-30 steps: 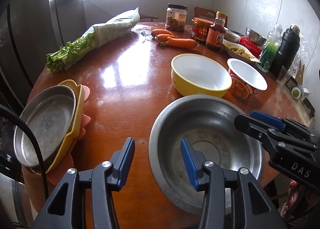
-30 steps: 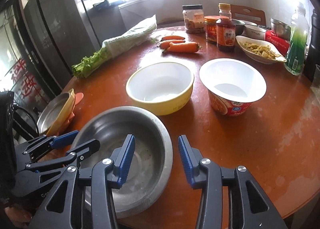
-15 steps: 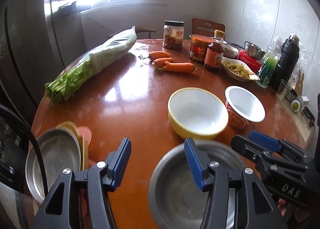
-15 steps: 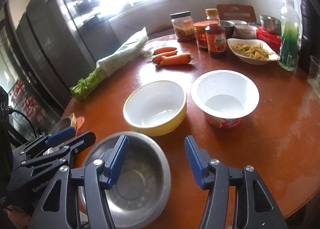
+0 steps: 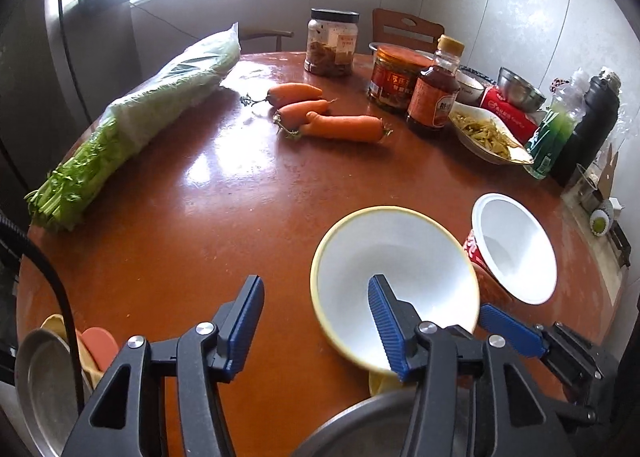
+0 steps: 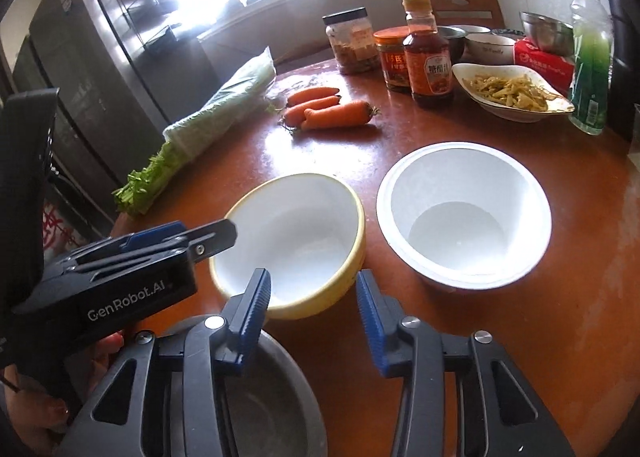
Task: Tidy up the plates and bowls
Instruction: 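Grasp the rim of the yellow bowl with the left tool, then lift the yellow bowl with the left tool over the steel bowl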
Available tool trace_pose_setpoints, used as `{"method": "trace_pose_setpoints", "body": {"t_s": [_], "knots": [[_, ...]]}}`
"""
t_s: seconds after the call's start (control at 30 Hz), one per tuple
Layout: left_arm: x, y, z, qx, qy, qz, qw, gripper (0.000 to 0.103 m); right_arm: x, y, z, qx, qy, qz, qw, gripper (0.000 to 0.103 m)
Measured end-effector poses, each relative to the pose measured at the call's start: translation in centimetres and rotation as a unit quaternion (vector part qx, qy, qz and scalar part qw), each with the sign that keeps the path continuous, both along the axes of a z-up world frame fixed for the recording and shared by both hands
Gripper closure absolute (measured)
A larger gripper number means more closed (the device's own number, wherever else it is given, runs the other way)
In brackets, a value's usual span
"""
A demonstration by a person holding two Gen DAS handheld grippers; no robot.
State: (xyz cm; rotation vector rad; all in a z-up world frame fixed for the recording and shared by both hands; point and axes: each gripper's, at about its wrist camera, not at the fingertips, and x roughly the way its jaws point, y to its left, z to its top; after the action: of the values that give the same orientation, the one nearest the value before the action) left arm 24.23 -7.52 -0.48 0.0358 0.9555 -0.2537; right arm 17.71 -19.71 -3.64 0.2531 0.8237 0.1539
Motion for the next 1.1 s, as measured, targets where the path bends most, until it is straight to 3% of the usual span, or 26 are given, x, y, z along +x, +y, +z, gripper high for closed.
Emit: {"method": "trace_pose_setpoints", "body": {"t_s": [0.07,0.2,0.53,1.1], "knots": [[0.4,-0.1,-0.4,-0.004,0.004,-0.001,1.0000,0.055,0.4,0.0,-0.4,-0.002,0.004,0.003,1.000,0.063],[1.0,-0.5,-1.6,-0.011,0.024,-0.009,0.9996,0.078,0.9,0.2,-0.6,-0.013,0.001,0.007,1.000,0.065],[0.4,1.0,-1.2,-0.033,0.007,0.016,0.9993,0.080,1.6,1.3,0.0,-0.041,-0.022,0.020,0.999,0.067],[-5.1,4.1,7.0,-0.047,-0.106,0.049,0.9920,0.080,-1.1,4.6,6.3,-0.062,-0.120,0.065,0.989,0.067]]}}
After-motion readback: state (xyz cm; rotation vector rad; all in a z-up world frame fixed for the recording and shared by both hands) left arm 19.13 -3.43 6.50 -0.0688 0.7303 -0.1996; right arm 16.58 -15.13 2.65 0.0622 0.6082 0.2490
